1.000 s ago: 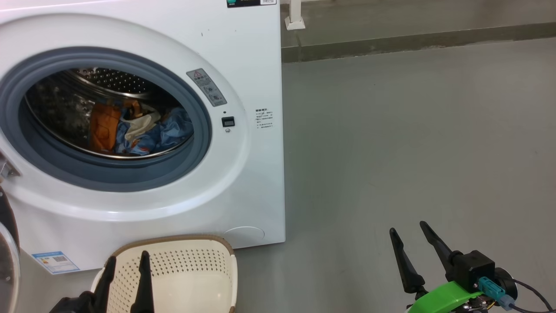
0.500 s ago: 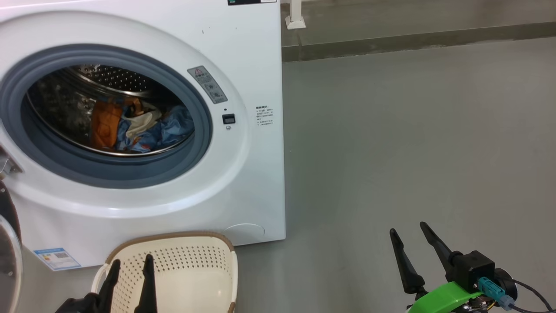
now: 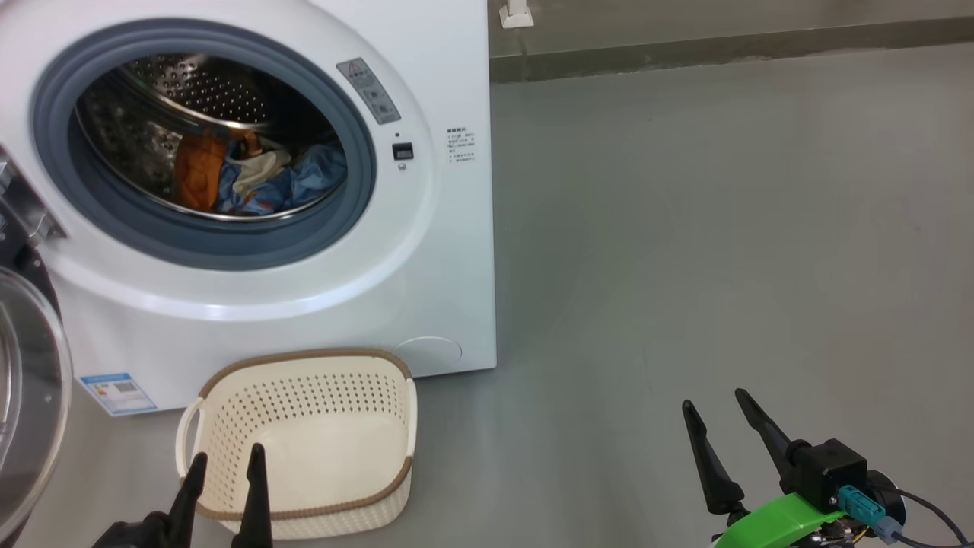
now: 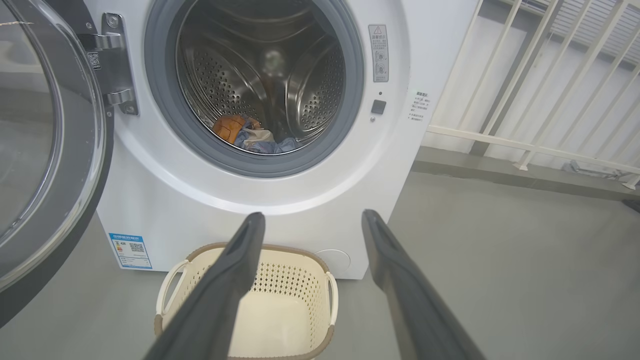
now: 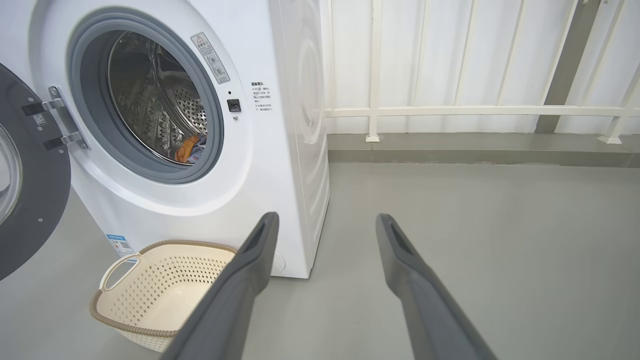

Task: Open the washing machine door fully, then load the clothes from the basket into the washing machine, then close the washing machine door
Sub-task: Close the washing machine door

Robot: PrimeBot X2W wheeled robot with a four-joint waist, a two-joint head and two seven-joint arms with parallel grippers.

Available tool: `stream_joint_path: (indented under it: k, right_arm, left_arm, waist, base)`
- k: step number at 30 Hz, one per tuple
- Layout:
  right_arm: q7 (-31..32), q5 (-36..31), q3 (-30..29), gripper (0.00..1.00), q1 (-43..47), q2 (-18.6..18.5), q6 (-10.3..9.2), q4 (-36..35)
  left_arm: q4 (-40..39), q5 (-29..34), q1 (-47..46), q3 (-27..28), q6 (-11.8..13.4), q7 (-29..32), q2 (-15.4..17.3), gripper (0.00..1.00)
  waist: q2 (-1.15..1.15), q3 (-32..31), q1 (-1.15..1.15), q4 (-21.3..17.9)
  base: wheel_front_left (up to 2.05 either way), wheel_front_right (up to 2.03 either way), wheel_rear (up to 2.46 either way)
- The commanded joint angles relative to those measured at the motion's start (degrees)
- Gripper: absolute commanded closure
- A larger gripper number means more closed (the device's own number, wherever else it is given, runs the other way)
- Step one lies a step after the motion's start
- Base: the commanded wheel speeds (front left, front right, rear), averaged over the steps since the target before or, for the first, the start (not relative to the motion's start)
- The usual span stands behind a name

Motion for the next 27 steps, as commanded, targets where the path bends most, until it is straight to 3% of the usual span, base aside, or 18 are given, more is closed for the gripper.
stream_joint_path:
  k: [1,27]
  right_arm:
    - [-0.28,0.10,1.62,0.00,-1.08,-0.01,0.16,-1.29]
    - [-0.28,0.41,2.04,0.00,-1.36,-0.01,0.16,-0.74]
  left_arm:
    - [-1.75,0.55,-2.43,2.06,-0.14,-0.30,0.94,0.00]
    - [-1.82,1.65,-2.16,2.36,-0.14,-0.30,0.54,0.00]
  waist:
    - [0.00,0.01,0.00,0.01]
    - [0.00,-0.09,0.00,-0.28]
  base:
    - [-1.19,1.19,0.00]
    - [-0.17,0.17,0.00]
